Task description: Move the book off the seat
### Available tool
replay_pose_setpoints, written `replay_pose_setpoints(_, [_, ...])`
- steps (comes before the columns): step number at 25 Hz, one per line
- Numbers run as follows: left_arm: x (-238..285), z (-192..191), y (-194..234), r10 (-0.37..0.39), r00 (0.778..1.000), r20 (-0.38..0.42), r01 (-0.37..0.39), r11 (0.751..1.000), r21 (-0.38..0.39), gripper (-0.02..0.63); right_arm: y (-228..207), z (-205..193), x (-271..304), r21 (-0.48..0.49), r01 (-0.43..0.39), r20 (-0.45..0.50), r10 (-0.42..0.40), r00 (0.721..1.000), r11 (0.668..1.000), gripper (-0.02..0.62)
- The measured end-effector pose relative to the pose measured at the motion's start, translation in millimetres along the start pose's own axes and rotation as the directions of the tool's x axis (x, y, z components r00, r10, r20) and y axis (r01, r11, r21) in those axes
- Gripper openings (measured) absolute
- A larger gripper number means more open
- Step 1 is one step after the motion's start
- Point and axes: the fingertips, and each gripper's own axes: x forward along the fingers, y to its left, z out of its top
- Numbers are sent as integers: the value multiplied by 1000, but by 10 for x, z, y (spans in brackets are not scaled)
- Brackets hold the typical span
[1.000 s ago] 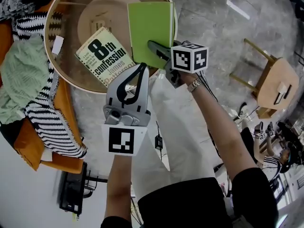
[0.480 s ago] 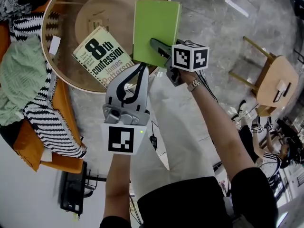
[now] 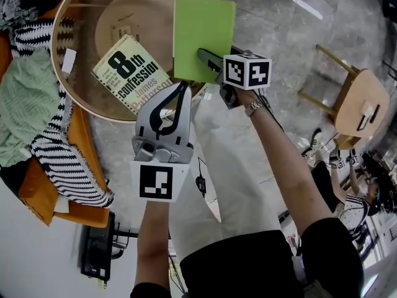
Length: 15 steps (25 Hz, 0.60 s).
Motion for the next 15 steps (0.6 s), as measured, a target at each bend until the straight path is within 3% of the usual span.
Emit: replay_pose_setpoints(15, [87, -113, -85, -24, 999, -25, 24, 1000, 4, 8, -249, -89, 47, 35, -23, 17, 22, 1000, 999, 336])
